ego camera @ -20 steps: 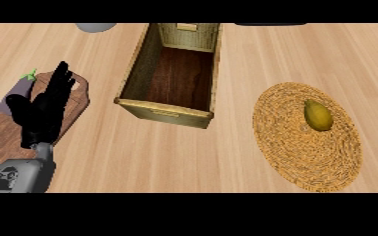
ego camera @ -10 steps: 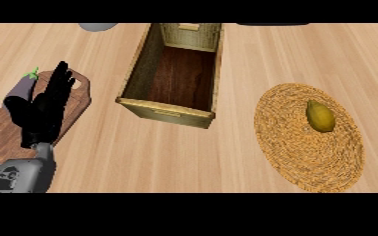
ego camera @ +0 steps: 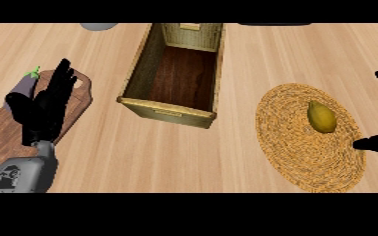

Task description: Pick the lemon from the placemat and place it in the basket

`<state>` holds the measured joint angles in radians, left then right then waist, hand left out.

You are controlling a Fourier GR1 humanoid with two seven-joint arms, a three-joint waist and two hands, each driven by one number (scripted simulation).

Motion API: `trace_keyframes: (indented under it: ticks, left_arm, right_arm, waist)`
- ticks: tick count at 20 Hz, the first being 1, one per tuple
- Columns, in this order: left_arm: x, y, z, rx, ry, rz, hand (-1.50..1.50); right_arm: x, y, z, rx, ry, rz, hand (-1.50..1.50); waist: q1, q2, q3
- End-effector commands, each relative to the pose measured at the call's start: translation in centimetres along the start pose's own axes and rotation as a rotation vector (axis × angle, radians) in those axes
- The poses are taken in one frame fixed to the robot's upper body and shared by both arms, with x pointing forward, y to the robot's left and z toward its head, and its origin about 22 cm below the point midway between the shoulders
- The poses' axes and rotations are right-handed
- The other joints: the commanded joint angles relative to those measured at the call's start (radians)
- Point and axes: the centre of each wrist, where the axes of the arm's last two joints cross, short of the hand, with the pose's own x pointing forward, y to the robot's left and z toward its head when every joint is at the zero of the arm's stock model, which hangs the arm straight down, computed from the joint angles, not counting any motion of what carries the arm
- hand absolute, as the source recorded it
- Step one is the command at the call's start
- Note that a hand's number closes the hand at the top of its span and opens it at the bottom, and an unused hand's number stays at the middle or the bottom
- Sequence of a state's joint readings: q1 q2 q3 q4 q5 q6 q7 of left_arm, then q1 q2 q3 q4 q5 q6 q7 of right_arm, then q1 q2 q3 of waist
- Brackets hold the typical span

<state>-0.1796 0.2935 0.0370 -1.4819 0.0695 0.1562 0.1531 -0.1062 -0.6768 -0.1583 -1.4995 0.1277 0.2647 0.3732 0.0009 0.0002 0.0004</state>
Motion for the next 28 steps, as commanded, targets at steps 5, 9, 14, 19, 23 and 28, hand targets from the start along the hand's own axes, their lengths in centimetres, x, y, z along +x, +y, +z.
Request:
trace_keyframes:
  ticks: [5,9,14,19,23,28]
  left_arm:
    - [0.3,1.3,-0.4,0.014,0.003,0.004,0.0]
    - [0.5,1.1,-0.5,0.0,0.003,0.0,0.0]
    - [0.9,-0.9,0.3,0.003,0.001,-0.002,0.0]
    - [0.0,-0.5,0.4,0.008,-0.013,-0.002,0.0]
    - [0.5,0.1,1.0,-0.016,0.005,0.006,0.0]
    - [0.1,0.0,2.2,-0.007,0.008,0.0,0.0]
  right_arm:
    - [-4.0,3.9,-0.3,-0.06,-0.041,0.003,-1.5]
    - [-1.5,4.1,-1.9,-0.079,-0.042,0.013,-1.5]
    - [-3.6,3.7,0.4,-0.06,-0.064,-0.007,-1.5]
    - [-2.7,7.1,-1.8,-0.05,-0.055,0.0,-1.5]
    - [-2.1,6.9,-2.9,-0.07,-0.033,-0.001,-1.5]
    - [-1.0,7.0,-2.3,-0.072,0.001,0.071,-1.5]
  waist:
    - [-0.002,0.0,0.0]
    - [0.0,0.0,0.0]
    - [-0.003,-0.001,0.0]
    - [0.0,0.0,0.0]
    - [0.001,0.0,0.0]
    - [0.003,-0.001,0.0]
